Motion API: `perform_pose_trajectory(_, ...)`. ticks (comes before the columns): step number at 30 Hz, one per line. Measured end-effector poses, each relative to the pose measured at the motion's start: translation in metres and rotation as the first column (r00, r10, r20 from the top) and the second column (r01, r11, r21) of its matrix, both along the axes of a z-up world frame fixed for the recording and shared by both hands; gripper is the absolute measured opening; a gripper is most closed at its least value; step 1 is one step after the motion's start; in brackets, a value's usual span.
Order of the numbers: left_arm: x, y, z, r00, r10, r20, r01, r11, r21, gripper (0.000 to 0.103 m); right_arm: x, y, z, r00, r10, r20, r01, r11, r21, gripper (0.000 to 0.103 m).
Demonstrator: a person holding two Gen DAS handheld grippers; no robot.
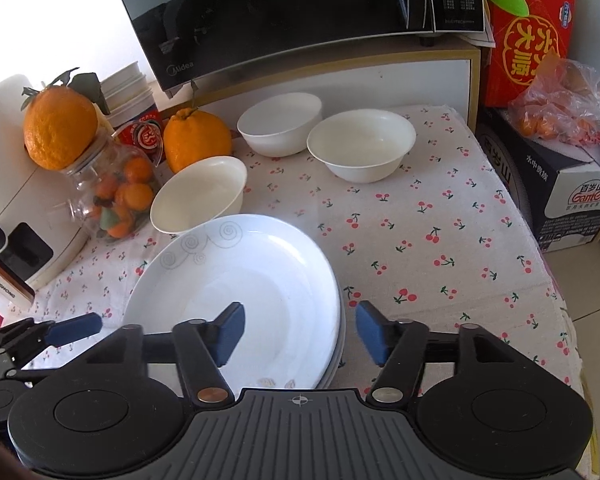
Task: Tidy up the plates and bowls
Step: 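Open both tools and release the white plate rim, then move both tools to a white bowl beside the microwave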
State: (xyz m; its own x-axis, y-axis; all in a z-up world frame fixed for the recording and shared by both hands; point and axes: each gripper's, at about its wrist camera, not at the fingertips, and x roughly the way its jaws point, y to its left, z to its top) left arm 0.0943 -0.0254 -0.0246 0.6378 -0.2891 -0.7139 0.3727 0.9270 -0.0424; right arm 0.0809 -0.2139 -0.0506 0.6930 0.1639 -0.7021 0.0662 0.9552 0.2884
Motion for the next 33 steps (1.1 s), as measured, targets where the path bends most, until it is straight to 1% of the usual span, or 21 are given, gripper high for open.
perform_pose_trajectory(3, -0.001, 0.002, 0.001, 1.000, 0.005, -0.013, -0.005, 1.000, -0.004, 0.089, 0.002, 0.000, 0.003, 1.000, 0.000, 0.007, 0.000, 1.000, 0.012, 0.073)
perform_pose_trajectory(4, 0.000, 0.002, 0.002, 1.000, 0.008, -0.017, -0.008, 1.000, -0.001, 0.095, 0.003, -0.001, 0.005, 1.000, -0.002, 0.013, 0.002, 1.000, 0.019, 0.078)
perform_pose_trajectory(5, 0.000, 0.002, 0.002, 1.000, 0.013, -0.022, -0.013, 1.000, 0.004, 0.097, 0.004, -0.001, 0.007, 1.000, -0.003, 0.018, 0.003, 1.000, 0.024, 0.082)
perform_pose_trajectory(10, 0.009, 0.005, 0.010, 0.998, 0.037, -0.057, -0.035, 0.999, 0.040, 0.100, 0.011, -0.005, 0.018, 0.999, -0.019, 0.033, 0.016, 0.998, 0.068, 0.090)
perform_pose_trajectory(14, 0.031, 0.004, 0.030, 0.996, 0.063, -0.066, -0.059, 0.996, 0.061, 0.102, 0.033, -0.013, 0.034, 0.999, -0.038, 0.010, 0.036, 0.989, 0.143, 0.091)
perform_pose_trajectory(16, 0.044, 0.002, 0.041, 0.995, 0.083, -0.058, -0.080, 0.995, 0.057, 0.103, 0.048, -0.015, 0.045, 0.999, -0.026, 0.020, 0.023, 0.990, 0.136, 0.091)
perform_pose_trajectory(18, 0.057, -0.001, 0.052, 0.993, 0.103, -0.055, -0.100, 0.994, 0.043, 0.103, 0.063, -0.016, 0.056, 0.999, -0.015, 0.047, 0.009, 0.994, 0.110, 0.095)
perform_pose_trajectory(21, 0.080, -0.008, 0.062, 0.990, 0.128, -0.063, -0.127, 0.992, 0.020, 0.103, 0.087, -0.022, 0.064, 0.997, -0.003, 0.075, -0.005, 0.995, 0.102, 0.097)
perform_pose_trajectory(25, 0.110, -0.021, 0.070, 0.985, 0.163, -0.056, -0.164, 0.986, -0.017, 0.103, 0.123, -0.034, 0.062, 0.997, 0.003, 0.073, -0.014, 0.988, 0.152, 0.097)
perform_pose_trajectory(30, 0.148, -0.044, 0.065, 0.985, 0.166, -0.036, -0.168, 0.983, -0.077, 0.102, 0.159, -0.049, 0.054, 0.995, -0.002, 0.099, -0.015, 0.986, 0.169, 0.097)
perform_pose_trajectory(33, 0.168, -0.056, 0.055, 0.987, 0.156, -0.024, -0.158, 0.982, -0.103, 0.094, 0.175, -0.060, 0.042, 0.992, -0.012, 0.126, -0.015, 0.978, 0.209, 0.096)
